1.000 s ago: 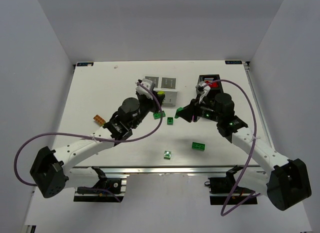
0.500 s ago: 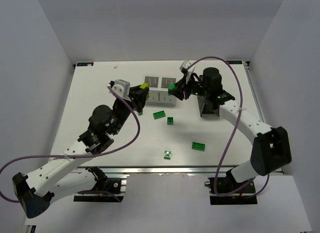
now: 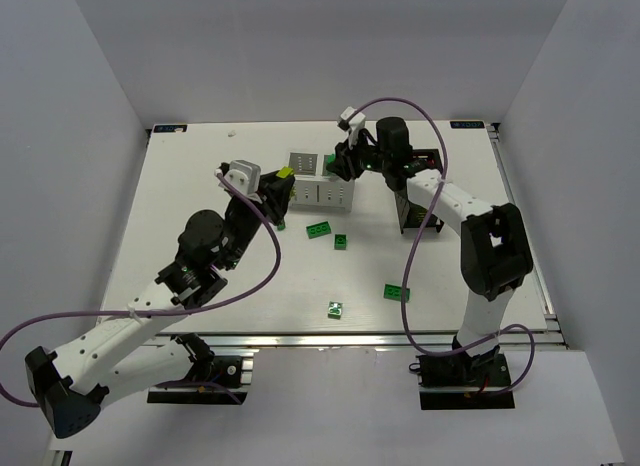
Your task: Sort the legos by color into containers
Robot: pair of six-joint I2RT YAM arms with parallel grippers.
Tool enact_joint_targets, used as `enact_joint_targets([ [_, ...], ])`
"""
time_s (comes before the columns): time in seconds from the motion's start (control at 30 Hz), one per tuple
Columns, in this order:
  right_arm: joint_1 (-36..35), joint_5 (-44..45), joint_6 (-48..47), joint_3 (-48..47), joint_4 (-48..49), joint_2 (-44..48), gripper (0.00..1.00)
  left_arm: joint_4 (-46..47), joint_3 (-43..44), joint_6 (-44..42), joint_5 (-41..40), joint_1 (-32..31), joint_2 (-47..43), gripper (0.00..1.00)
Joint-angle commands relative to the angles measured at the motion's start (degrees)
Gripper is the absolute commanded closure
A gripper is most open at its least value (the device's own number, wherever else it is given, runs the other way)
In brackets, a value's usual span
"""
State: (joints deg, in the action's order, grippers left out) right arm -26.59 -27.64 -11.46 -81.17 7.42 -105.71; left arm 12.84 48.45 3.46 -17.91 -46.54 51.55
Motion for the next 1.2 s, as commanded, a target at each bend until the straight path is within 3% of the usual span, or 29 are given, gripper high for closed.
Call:
enact_joint_targets([
  [0.0, 0.3, 5.0, -1.4, -4.9, 0.1, -1.6, 1.00, 0.0, -0.4, 0.1, 0.8, 0.9, -0.6, 1.00],
  [0.27, 0.4, 12.1, 0.2, -3.7, 2.4, -3.0, 0.97, 0.0, -0.2, 1.4, 2.3, 1.8, 0.5, 1.00],
  [0.37, 0.6, 11.6, 0.5, -3.3, 2.3, -3.7, 0.83, 0.0, -0.3, 1.4, 2.4, 1.8, 0.4, 1.00],
  [0.4, 0.6, 11.1, 0.7, -2.9, 2.3, -3.8, 0.72, 0.0, -0.4, 1.4, 2.4, 1.8, 0.5, 1.00],
  [0.5, 0.5, 10.8, 1.1, -2.9, 1.9, -3.8, 0.55, -0.4, -0.1, 1.5, 2.6, 1.8, 0.8, 1.00],
  [0.6, 0.7, 11.3, 1.7, -2.2, 2.2, -2.5, 0.43, -0.5, 0.0, 1.6, 3.2, 1.8, 1.2, 1.00],
  [0.87, 3.1, 7.0, 4.3, 2.4, 1.8, 7.5, 0.37, -1.2, 0.9, 2.3, 9.5, 1.8, 3.6, 1.00],
  [0.93, 4.2, 5.3, 3.9, 4.5, -0.6, 10.6, 0.40, -1.0, 0.9, 2.5, 12.5, 1.8, 4.0, 1.00],
  [1.0, 6.4, -1.3, 4.4, 6.8, -5.6, 16.6, 0.52, -0.6, 1.0, 3.0, 16.6, 1.7, 5.2, 1.00],
  [1.07, 8.2, -7.0, 6.9, 11.8, -9.9, 23.4, 0.78, 0.0, 1.0, 4.1, 19.7, 1.8, 6.5, 1.00],
  [1.1, 9.0, -11.2, 7.4, 13.4, -11.8, 26.1, 1.00, 1.5, 0.9, 4.6, 21.2, 1.8, 7.8, 1.00],
  [1.17, 10.8, -15.8, 6.0, 18.1, -16.2, 34.5, 1.00, 3.2, 0.7, 6.3, 26.2, 1.8, 9.8, 1.00],
])
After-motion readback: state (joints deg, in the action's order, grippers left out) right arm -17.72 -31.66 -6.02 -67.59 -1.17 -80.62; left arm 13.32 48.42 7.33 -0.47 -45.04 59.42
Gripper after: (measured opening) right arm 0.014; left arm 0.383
